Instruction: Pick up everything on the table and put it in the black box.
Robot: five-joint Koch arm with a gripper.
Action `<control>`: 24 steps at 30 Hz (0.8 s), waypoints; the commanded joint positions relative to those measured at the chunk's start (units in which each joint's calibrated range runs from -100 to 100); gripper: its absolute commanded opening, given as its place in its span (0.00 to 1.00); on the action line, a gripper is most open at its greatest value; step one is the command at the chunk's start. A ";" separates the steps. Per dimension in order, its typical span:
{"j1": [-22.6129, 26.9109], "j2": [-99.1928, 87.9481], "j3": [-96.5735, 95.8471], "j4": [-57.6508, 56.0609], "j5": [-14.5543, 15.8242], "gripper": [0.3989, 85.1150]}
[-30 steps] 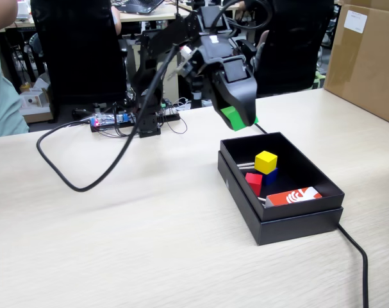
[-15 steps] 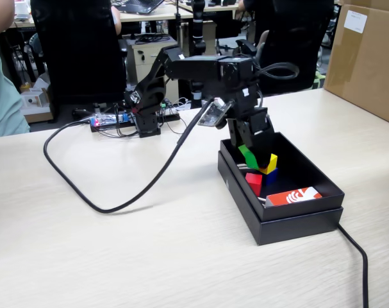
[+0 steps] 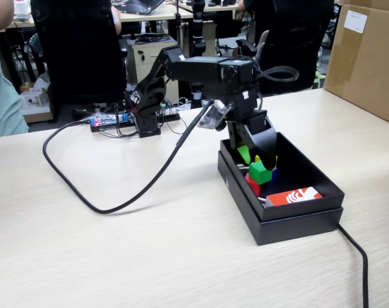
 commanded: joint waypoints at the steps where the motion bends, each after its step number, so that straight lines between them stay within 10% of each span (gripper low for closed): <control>1: -0.49 -15.40 1.09 0.19 -0.54 0.45; 14: -8.64 -66.23 -27.11 5.55 -2.15 0.60; 24: -14.07 -101.91 -78.69 34.84 -4.35 0.60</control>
